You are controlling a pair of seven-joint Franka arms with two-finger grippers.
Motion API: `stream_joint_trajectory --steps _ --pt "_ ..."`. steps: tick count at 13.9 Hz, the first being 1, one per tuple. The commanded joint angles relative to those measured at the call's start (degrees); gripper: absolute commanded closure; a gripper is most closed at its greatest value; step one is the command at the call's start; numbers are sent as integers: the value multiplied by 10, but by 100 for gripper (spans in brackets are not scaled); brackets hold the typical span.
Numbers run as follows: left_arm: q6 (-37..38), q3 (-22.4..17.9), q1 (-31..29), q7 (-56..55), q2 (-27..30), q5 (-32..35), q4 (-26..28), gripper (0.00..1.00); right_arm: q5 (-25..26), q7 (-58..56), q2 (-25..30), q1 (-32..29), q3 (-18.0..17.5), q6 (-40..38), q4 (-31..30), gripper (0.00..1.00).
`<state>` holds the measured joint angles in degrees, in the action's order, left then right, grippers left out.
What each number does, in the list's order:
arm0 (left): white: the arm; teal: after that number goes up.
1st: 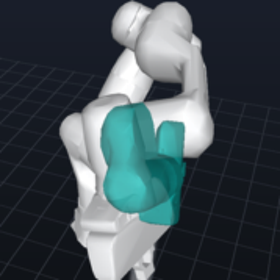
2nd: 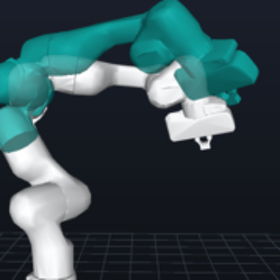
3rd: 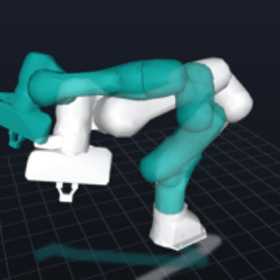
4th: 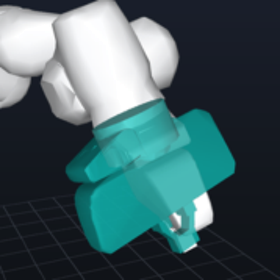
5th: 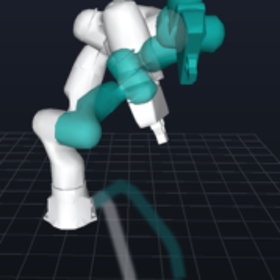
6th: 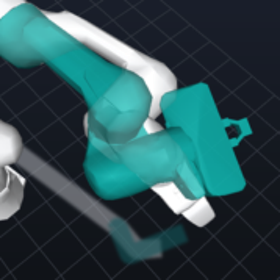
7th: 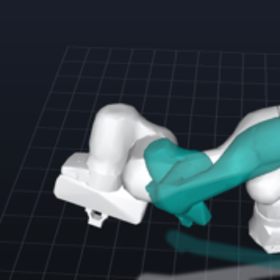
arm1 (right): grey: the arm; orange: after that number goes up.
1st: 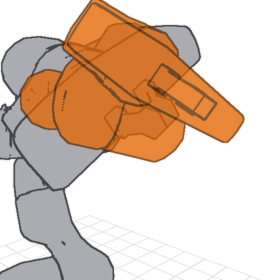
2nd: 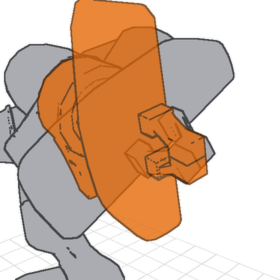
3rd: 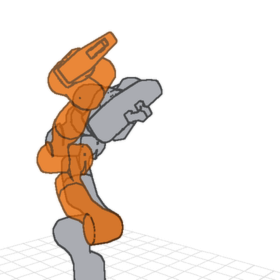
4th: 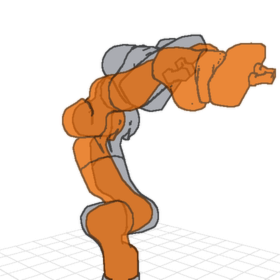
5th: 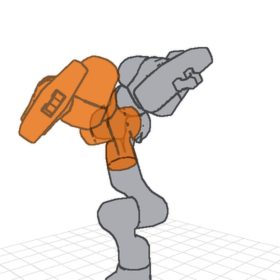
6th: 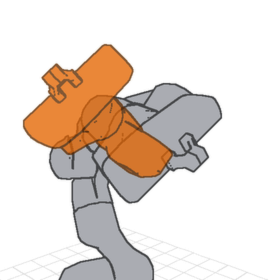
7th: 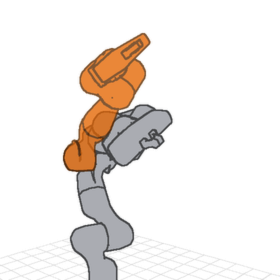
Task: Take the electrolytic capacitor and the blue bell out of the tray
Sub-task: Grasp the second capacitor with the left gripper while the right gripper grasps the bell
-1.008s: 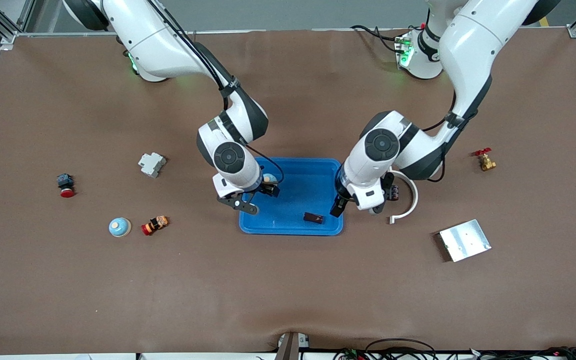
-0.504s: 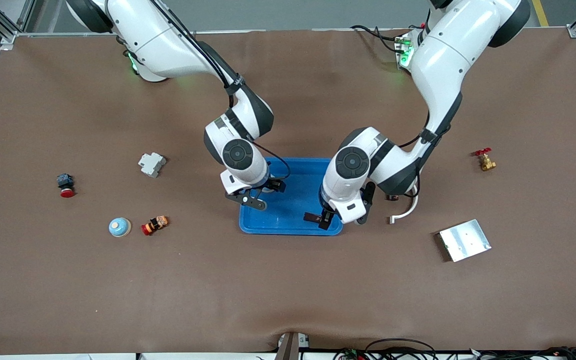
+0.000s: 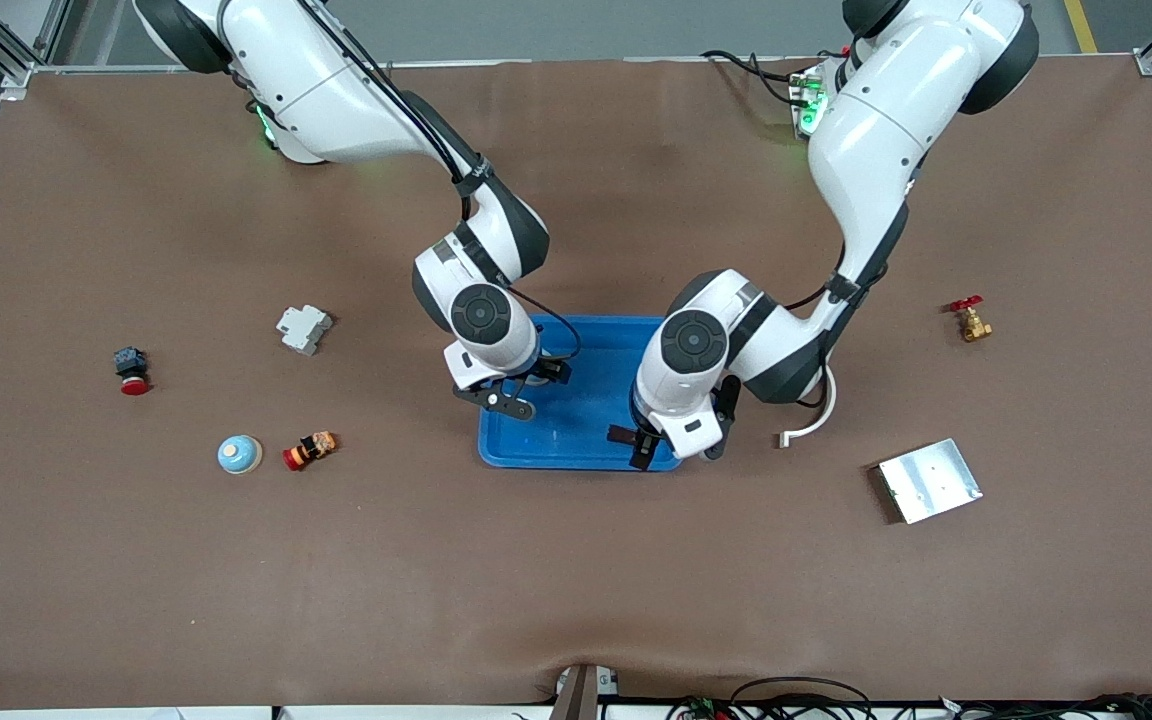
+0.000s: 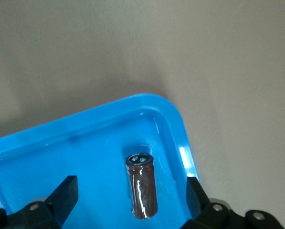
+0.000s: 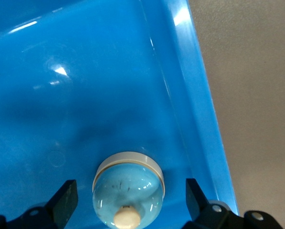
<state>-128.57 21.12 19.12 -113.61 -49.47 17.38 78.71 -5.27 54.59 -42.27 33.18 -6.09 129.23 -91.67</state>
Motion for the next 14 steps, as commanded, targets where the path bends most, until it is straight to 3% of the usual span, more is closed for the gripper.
stream_joint_trajectory --steps 1,8,10,12,13,14 --pt "10 -10 19 -2 -27 -11 -37 0 12 13 -8 -2 -6 -2 11 0" --pt "3 -20 36 -10 -54 -10 -57 0 9 12 -15 -3 -7 -2 13 0" --pt "-7 -35 50 -10 -59 -11 -57 0 6 13 -15 -6 -7 -1 13 28" --pt "-19 -42 53 -10 -65 -10 -57 0 4 14 -14 -6 -7 -1 13 42" --pt "-19 -42 54 -10 -67 -10 -57 0 3 14 -12 -7 -7 -2 13 55" --pt "-19 -42 55 -9 -68 -10 -57 0 2 15 -12 -7 -7 -3 13 78"
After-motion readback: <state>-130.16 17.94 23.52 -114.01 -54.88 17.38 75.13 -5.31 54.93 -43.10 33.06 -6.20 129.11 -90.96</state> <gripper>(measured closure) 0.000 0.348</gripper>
